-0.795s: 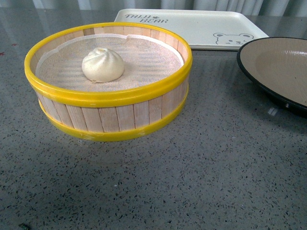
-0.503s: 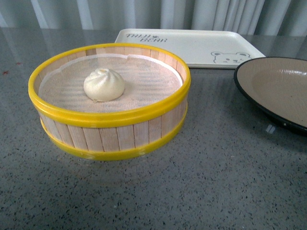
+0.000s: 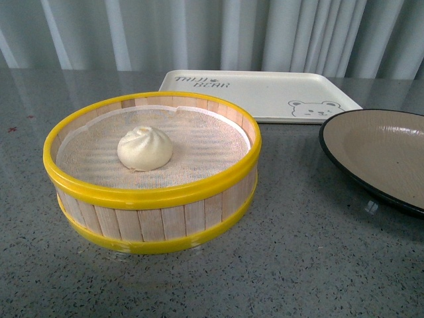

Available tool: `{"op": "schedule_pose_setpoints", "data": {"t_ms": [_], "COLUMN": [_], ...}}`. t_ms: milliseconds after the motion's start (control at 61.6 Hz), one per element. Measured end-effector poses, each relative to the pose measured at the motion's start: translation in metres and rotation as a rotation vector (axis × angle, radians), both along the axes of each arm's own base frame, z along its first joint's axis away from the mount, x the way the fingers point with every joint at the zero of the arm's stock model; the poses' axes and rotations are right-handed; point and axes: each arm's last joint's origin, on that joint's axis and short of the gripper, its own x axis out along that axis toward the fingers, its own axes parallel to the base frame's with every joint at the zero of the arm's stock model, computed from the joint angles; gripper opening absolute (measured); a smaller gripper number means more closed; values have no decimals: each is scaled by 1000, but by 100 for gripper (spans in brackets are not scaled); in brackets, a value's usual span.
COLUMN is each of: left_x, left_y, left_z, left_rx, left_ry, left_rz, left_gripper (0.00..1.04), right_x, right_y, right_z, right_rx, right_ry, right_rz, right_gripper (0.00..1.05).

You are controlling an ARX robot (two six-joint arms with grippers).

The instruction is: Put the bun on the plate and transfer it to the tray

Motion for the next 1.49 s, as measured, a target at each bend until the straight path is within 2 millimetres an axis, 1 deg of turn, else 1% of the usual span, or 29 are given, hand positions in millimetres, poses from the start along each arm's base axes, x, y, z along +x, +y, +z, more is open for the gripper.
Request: {"op": "schedule_pose_setpoints", "data": {"t_ms": [32,81,178,227,260,292,325,341,389,519,617,698,763,892,1038,1152,1493], "left_x": [5,15,32,39,45,50,60,62,79,118,145,175,191,212,226,229,232], "left_y": [-3,-9,-23,-33,-40,-44,-53,-55,-62,-75,-81,-86,-90,-96,-98,-99,-101], "left_z": [7,29,72,87,96,100,106,108,111,111,113,114,108,91,75,67,62], "left_rx": [-44,-99,-90,-62,-29,8,59,78,142,241,255,242,242,241,256,252,263], "left_ry": [-4,-39,-106,-102,-98,-91,-54,-46,19,211,288,385,456,546,625,671,690], "left_rz": [-30,-111,-239,-313,-347,-361,-381,-388,-407,-461,-456,-467,-467,-470,-447,-464,-470], "left_gripper": [98,98,98,98,98,98,98,98,98,98,98,98,98,98,98,98,98], "right_x": [0,0,0,0,0,0,0,0,0,0,0,0,0,0,0,0,0], "right_y": [0,0,0,0,0,0,0,0,0,0,0,0,0,0,0,0,0], "right_z": [0,0,0,0,0,0,0,0,0,0,0,0,0,0,0,0,0], "right_rx": [0,0,0,0,0,0,0,0,0,0,0,0,0,0,0,0,0], "right_ry": [0,0,0,0,0,0,0,0,0,0,0,0,0,0,0,0,0], "right_rz": [0,2,0,0,0,0,0,0,0,-1,0,0,0,0,0,0,0], "right_gripper": [96,96,96,96,96,96,96,96,96,96,96,96,96,96,96,96,96]}}
